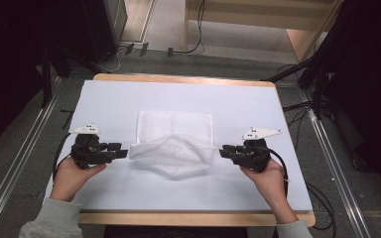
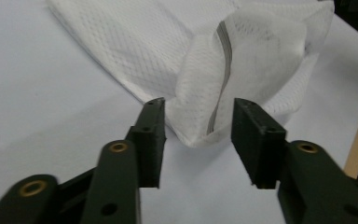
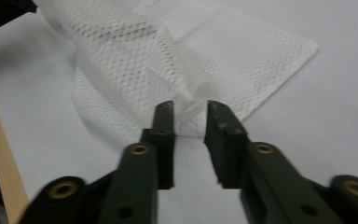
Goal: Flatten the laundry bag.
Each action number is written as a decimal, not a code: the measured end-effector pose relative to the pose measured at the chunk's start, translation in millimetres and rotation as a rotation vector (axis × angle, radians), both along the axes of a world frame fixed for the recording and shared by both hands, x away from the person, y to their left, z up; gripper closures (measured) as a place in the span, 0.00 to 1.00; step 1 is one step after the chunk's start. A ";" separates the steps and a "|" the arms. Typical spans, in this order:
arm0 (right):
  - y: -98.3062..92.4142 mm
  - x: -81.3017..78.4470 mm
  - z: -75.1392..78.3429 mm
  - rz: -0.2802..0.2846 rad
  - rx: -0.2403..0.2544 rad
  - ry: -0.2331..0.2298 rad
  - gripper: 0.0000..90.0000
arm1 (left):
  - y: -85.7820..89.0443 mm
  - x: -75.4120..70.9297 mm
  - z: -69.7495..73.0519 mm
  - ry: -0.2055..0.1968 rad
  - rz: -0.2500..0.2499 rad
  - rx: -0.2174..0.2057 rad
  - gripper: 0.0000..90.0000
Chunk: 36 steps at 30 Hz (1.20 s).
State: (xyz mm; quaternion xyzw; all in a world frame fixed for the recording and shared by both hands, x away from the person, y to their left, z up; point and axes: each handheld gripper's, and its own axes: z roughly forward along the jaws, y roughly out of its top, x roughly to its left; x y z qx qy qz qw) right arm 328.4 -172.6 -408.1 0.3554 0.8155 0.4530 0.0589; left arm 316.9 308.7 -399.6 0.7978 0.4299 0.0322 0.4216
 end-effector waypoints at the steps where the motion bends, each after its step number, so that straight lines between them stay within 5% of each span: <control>1: 0.1 3.6 0.2 -0.005 0.000 0.003 0.91 | 2.8 1.9 2.5 0.009 0.007 -0.003 0.69; 8: 9.6 37.8 -6.7 -0.005 -0.006 0.049 1.00 | 8.4 24.3 5.8 0.073 0.078 -0.003 0.98; 12: 21.8 61.0 -15.3 -0.004 -0.025 0.062 1.00 | -3.7 46.0 -1.7 0.090 0.067 0.015 1.00; 14: 28.9 71.7 -20.8 0.006 -0.026 0.079 1.00 | -10.1 56.7 -8.3 0.102 0.054 -0.009 1.00; 19: 43.9 86.4 -35.7 0.035 -0.013 0.124 0.99 | -22.8 63.9 -23.0 0.112 0.041 0.004 1.00; 25: 51.7 80.8 -39.8 0.078 -0.005 0.143 0.99 | -28.6 58.4 -29.8 0.120 0.017 0.000 0.99; 36: 61.2 45.1 -32.8 0.151 -0.026 0.115 0.98 | -38.2 37.4 -31.1 0.100 -0.040 0.027 0.96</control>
